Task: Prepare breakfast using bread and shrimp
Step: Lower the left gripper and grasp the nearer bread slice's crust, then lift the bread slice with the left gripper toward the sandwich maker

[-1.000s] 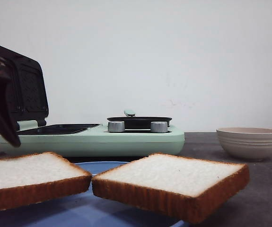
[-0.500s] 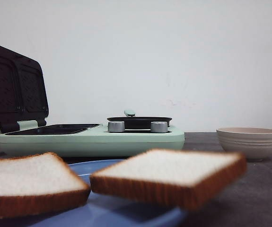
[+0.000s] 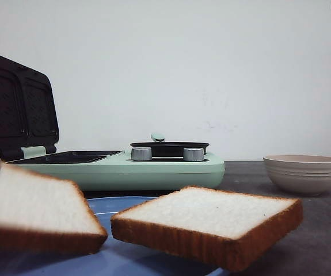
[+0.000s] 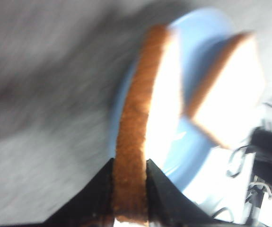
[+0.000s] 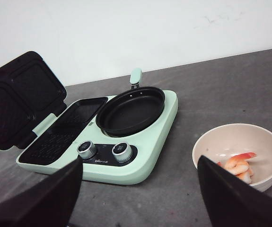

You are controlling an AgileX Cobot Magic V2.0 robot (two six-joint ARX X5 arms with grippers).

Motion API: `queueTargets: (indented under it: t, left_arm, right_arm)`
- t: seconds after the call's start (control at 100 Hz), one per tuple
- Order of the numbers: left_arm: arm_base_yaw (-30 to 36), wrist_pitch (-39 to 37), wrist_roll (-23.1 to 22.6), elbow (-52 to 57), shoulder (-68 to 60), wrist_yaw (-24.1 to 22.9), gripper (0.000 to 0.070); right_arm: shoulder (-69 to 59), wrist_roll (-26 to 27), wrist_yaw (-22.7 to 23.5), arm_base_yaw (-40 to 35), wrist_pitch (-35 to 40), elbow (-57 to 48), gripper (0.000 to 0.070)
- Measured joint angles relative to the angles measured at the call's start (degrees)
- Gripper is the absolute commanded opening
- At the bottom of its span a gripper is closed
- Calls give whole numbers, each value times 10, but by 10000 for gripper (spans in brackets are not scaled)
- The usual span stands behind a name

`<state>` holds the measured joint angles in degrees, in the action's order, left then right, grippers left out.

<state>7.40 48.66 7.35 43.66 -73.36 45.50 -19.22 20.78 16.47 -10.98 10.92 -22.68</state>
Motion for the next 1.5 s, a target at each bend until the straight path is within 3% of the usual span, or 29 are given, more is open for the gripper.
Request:
queueTargets:
  t: [0.36,0.53,0.72,0.87,1.13,1.31,1.5]
  left_arm:
    - [0,-16,-1,111,14,64,0]
    - [0,-87,27,143,14,70,0]
    - [0,-226,89,175,14,61,0]
    - [1,-308,131,205,14,-6,0]
    - [2,-315,142,255,-7,-188,0]
    - [6,-323,124,280,-33,-277,1]
    - [31,-322,68,308,-83,-357,2]
  right_arm:
    - [0,0,-2,0,0,0,479]
    - [0,0,-13,0,0,0,479]
    - [0,0,-15,0,0,0,479]
    - [0,0,-26,0,0,0,479]
    - [0,0,-32,0,0,0,479]
    - [0,0,-32,0,0,0,479]
    - [0,0,-32,0,0,0,479]
